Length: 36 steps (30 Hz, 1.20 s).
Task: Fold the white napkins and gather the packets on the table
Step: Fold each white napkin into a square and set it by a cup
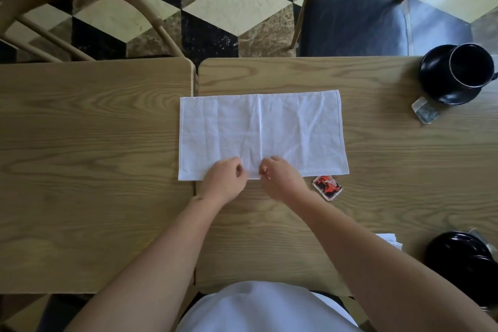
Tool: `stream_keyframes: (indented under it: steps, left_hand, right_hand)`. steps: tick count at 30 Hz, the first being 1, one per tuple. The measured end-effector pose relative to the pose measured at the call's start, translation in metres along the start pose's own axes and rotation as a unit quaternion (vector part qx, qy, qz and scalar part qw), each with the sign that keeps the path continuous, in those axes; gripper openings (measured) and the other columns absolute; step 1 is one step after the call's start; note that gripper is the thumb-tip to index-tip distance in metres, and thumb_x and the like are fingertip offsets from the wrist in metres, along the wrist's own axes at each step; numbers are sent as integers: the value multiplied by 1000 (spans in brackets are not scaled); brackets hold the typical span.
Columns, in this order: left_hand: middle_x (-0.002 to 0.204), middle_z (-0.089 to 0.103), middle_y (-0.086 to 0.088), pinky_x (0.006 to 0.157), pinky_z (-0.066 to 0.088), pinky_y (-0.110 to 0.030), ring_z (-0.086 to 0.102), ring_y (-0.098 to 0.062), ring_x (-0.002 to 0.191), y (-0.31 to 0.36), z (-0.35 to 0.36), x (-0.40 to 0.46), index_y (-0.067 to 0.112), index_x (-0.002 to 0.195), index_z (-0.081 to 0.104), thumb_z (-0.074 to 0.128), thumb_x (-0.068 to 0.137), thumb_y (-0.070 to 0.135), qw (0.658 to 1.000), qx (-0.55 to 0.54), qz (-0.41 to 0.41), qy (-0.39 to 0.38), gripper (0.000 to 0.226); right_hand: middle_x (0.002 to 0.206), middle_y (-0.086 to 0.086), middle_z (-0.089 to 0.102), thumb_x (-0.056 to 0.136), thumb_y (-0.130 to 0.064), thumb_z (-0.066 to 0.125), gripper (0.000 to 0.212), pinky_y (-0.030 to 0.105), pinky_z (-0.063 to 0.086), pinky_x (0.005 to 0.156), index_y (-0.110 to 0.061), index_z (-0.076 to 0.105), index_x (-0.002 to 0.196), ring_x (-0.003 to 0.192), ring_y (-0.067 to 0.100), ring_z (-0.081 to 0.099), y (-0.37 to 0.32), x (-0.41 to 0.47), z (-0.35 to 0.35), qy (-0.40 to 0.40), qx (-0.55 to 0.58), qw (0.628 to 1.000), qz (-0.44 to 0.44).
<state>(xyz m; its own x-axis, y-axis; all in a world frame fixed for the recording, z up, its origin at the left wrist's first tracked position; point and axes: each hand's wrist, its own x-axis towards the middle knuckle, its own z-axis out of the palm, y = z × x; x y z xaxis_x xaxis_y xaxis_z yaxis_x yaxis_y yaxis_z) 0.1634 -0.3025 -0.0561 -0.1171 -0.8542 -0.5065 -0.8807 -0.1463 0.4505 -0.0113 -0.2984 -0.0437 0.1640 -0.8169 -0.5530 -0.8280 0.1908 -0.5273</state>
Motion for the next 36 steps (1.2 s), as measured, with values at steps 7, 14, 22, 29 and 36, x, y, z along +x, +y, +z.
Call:
stream_keyframes:
  steps: [7,14,22,29,36]
  left_hand:
    - [56,51,5,45,31,-24,47,-13,50,-61,-21,-26,20,60,44,50,86,42,990,11,-116,77,34]
    - [54,47,5,46,24,-26,41,-14,49,-56,-21,-23,21,58,40,50,86,38,983,6,-158,96,35]
    - [49,50,2,48,33,-25,46,-20,45,17,-4,-24,17,58,49,51,83,22,862,-351,-365,29,26]
    - [103,70,-22,62,59,-38,69,-35,87,81,29,-23,-6,98,63,67,92,20,485,-727,-480,-79,27]
    - [78,66,-7,61,50,-25,62,-17,67,111,33,-5,5,96,65,74,87,14,459,-753,-472,-17,16]
  right_hand:
    - [92,5,61,89,-18,54,10,34,42,62,-13,63,89,84,33,60,82,-28,-36,78,-66,991,85]
    - [84,-2,57,86,-15,55,10,32,39,63,-13,64,84,82,28,60,111,-29,-56,83,-65,986,129]
    - [103,7,68,88,-16,57,17,39,53,79,-15,68,102,97,29,62,82,27,-117,114,-50,990,67]
    - [133,6,54,88,-15,59,43,42,41,90,-17,54,131,124,32,41,54,104,-157,96,-147,984,27]
    - [117,6,58,89,-47,61,36,45,31,93,-23,63,115,117,30,43,49,118,-161,2,-333,941,65]
